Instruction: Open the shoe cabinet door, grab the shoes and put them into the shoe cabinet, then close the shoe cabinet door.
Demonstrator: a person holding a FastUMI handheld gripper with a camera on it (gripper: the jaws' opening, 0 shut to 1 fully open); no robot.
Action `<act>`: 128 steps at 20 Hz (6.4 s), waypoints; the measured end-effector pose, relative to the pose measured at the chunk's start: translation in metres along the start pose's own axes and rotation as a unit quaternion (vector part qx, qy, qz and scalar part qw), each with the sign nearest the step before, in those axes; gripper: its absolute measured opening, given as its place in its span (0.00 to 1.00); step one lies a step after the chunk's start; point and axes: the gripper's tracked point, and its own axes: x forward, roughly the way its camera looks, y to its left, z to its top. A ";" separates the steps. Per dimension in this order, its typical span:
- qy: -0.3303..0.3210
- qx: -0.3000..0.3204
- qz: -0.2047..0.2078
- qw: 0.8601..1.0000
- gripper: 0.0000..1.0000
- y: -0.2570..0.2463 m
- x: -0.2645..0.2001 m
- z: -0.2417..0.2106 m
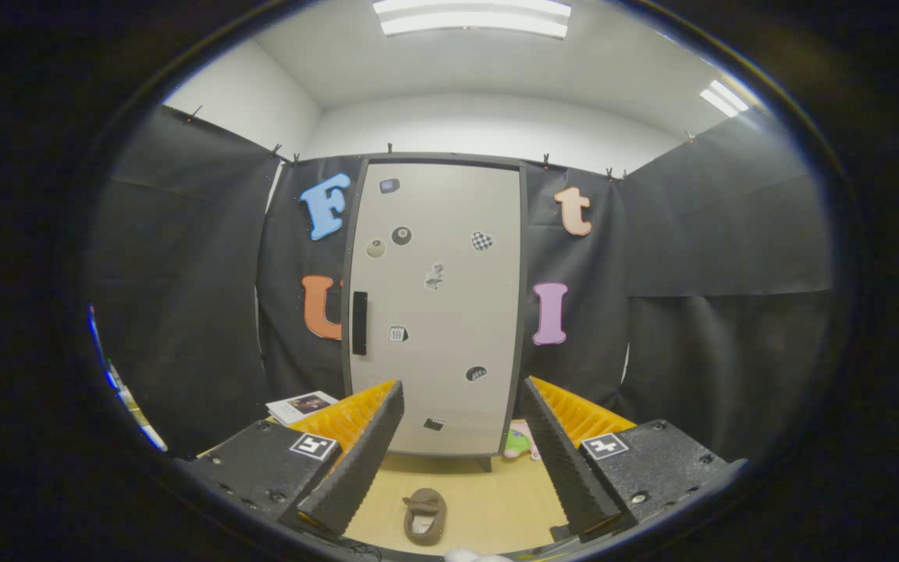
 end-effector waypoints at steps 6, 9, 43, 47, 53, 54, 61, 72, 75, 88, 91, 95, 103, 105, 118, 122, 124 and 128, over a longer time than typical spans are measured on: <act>0.004 0.000 -0.006 1.000 0.99 0.013 0.006 -0.002; 0.016 0.007 -0.001 1.000 0.99 0.031 0.020 -0.009; 0.079 0.038 0.108 0.990 0.74 0.211 0.348 -0.028; 0.079 0.035 0.101 0.991 0.49 0.209 0.346 -0.026; 0.079 0.026 0.122 0.989 0.36 0.207 0.346 -0.030; 0.079 0.024 0.126 0.989 0.33 0.207 0.344 -0.030; 0.084 0.018 0.151 0.985 0.28 0.199 0.304 -0.031; 0.087 0.028 0.156 0.983 0.23 0.134 0.192 -0.031; 0.088 0.035 0.147 0.985 0.23 0.109 0.167 -0.031; 0.081 0.026 0.076 0.993 0.19 0.028 0.110 -0.031; 0.078 0.015 0.059 0.995 0.17 0.014 0.100 -0.030; 0.076 0.007 0.036 0.996 0.14 -0.008 0.092 -0.030; 0.085 0.002 0.008 0.996 0.09 -0.056 0.082 -0.028; 0.083 0.003 -0.009 0.997 0.08 -0.073 0.074 -0.031; 0.082 0.039 -0.041 0.995 0.04 -0.156 0.075 -0.039; 0.085 0.034 -0.025 0.996 0.04 -0.163 0.077 -0.040; 0.088 0.037 -0.021 0.995 0.04 -0.169 0.077 -0.039; 0.087 0.034 -0.041 0.995 0.10 -0.188 0.070 -0.040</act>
